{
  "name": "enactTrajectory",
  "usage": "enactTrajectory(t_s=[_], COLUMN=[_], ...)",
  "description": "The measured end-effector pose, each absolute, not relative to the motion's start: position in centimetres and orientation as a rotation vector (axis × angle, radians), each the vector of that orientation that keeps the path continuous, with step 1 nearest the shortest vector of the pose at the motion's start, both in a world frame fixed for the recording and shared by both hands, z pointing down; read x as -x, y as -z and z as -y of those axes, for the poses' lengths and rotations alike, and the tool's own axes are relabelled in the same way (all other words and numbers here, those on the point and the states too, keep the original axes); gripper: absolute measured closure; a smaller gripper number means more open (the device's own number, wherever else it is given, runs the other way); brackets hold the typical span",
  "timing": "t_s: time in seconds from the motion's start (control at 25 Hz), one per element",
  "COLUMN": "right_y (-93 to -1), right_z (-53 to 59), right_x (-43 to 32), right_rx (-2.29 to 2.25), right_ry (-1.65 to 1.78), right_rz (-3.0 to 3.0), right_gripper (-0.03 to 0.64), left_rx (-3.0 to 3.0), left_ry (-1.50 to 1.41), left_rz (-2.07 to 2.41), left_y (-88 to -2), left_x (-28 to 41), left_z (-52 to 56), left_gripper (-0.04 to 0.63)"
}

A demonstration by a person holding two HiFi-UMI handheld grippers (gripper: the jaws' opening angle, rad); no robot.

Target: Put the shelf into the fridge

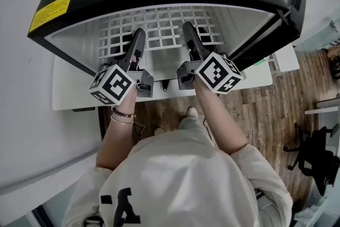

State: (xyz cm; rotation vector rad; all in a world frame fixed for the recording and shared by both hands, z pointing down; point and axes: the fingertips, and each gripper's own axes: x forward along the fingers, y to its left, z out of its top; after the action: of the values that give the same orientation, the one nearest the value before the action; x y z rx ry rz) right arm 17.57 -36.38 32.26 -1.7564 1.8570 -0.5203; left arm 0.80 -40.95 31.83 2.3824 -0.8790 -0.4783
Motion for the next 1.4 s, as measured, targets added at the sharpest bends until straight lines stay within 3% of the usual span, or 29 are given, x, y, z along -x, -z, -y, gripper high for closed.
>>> enactTrajectory(t_s=[0.84,1.04,1.4], right_y=[-32.4,-31.9,-32.2], right_z=[35.8,34.8,32.9], right_x=[-17.7,-17.3,-16.1], right_rx=[1.733,1.781,1.856], right_ry=[0.558,0.476,0.422], right_rz=[-1.846,-1.872,-1.930], right_gripper=[0.413,0.347,0.313], left_rx=[-2.379,-2.420,-2.496], left_ry=[0.383,0.363,0.298], left_rz=[0.894,0.884,0.948], left_y=[-32.0,-31.8,-32.0], left_x=[-0.8,-0.5,0.3], left_z=[40.5,39.9,38.1], left_gripper=[0.390,0.361,0.324])
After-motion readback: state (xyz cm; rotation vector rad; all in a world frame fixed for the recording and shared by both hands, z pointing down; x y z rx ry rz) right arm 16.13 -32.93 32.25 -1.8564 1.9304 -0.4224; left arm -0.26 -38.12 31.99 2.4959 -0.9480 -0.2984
